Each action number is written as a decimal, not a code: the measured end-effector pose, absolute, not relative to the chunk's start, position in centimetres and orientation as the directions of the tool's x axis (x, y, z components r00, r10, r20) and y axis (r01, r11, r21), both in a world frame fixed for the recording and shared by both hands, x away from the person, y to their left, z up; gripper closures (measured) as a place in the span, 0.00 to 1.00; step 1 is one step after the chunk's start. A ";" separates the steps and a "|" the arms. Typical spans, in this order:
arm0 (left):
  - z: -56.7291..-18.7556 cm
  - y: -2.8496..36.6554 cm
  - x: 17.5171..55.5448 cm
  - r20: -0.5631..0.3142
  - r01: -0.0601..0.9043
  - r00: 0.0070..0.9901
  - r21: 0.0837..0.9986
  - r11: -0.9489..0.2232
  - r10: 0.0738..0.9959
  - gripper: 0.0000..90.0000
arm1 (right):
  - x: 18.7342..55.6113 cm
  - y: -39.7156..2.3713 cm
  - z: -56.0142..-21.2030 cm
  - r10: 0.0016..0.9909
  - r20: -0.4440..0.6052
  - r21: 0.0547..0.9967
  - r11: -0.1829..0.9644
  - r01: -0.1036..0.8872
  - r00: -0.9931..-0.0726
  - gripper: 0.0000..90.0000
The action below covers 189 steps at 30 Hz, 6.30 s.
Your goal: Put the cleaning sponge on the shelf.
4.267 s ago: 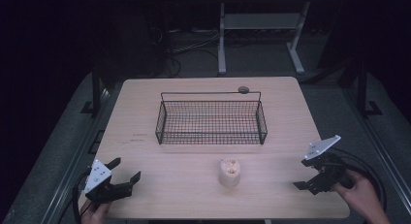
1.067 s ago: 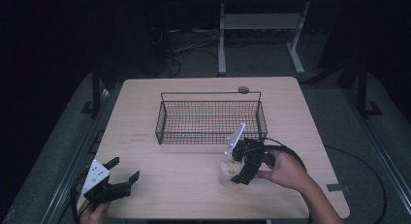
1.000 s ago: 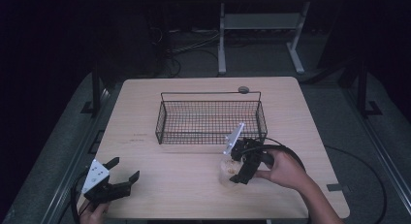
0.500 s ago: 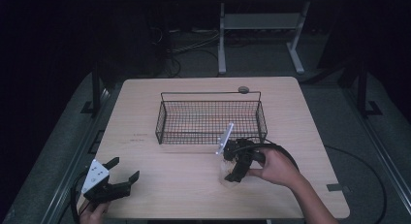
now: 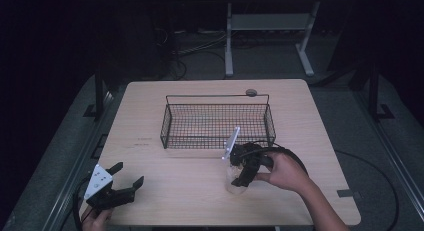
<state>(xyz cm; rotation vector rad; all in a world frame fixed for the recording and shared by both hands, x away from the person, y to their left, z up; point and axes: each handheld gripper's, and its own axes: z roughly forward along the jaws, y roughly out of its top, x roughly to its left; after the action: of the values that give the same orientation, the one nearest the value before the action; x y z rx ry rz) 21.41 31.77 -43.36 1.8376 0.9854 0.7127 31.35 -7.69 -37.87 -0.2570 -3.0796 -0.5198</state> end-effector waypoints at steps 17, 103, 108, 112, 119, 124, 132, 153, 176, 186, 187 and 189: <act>-43.4 31.8 21.4 0.070 0.334 0.515 0.902 -0.275 0.854 0.15 | 31.7 -8.0 -34.9 0.143 0.045 0.353 0.923 0.150 -0.989 0.31; -43.2 32.0 21.5 0.072 0.329 0.513 0.904 -0.274 0.855 0.15 | 42.5 -7.1 -27.6 0.263 0.039 0.364 0.895 0.259 -0.964 0.32; -43.2 32.0 21.5 0.072 0.328 0.512 0.904 -0.273 0.856 0.15 | 43.6 -7.4 -28.1 0.294 0.043 0.359 0.887 0.289 -0.955 0.32; -43.2 32.0 21.5 0.075 0.329 0.512 0.903 -0.276 0.856 0.15 | 44.4 -7.7 -28.4 0.318 0.041 0.355 0.881 0.312 -0.947 0.32; -43.2 32.0 21.4 0.075 0.328 0.513 0.904 -0.275 0.855 0.15 | 45.8 -7.9 -29.2 0.349 0.038 0.341 0.876 0.340 -0.936 0.32; -43.2 32.0 21.4 0.074 0.327 0.513 0.904 -0.275 0.855 0.15 | 46.5 -7.9 -29.7 0.367 0.039 0.341 0.869 0.358 -0.929 0.32; -43.2 32.1 21.4 0.073 0.327 0.511 0.905 -0.273 0.856 0.15 | 47.5 -7.7 -30.6 0.379 0.039 0.336 0.866 0.370 -0.924 0.32; -43.2 32.2 21.3 0.077 0.330 0.508 0.903 -0.277 0.858 0.15 | 48.9 -6.5 -32.9 0.388 0.057 0.320 0.866 0.385 -0.920 0.31; -43.2 32.3 21.2 0.072 0.329 0.505 0.905 -0.269 0.860 0.15 | 49.7 -6.1 -35.9 0.403 0.083 0.278 0.869 0.409 -0.912 0.31; -43.2 32.3 21.1 0.074 0.327 0.505 0.906 -0.269 0.860 0.15 | 49.9 -5.7 -37.3 0.405 0.108 0.271 0.867 0.419 -0.908 0.31; -43.2 32.3 21.1 0.074 0.327 0.504 0.906 -0.269 0.860 0.15 | 49.9 -5.8 -37.5 0.408 0.106 0.269 0.866 0.421 -0.907 0.31; -43.2 32.4 21.2 0.074 0.328 0.504 0.905 -0.270 0.860 0.15 | 49.9 -5.9 -37.7 0.411 0.112 0.274 0.862 0.426 -0.905 0.31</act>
<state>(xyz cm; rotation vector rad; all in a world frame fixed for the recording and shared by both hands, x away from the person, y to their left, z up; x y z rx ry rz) 21.16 32.36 -43.18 1.8293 0.9914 0.7282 49.90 -5.91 -37.75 -0.6709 -2.9838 -0.4561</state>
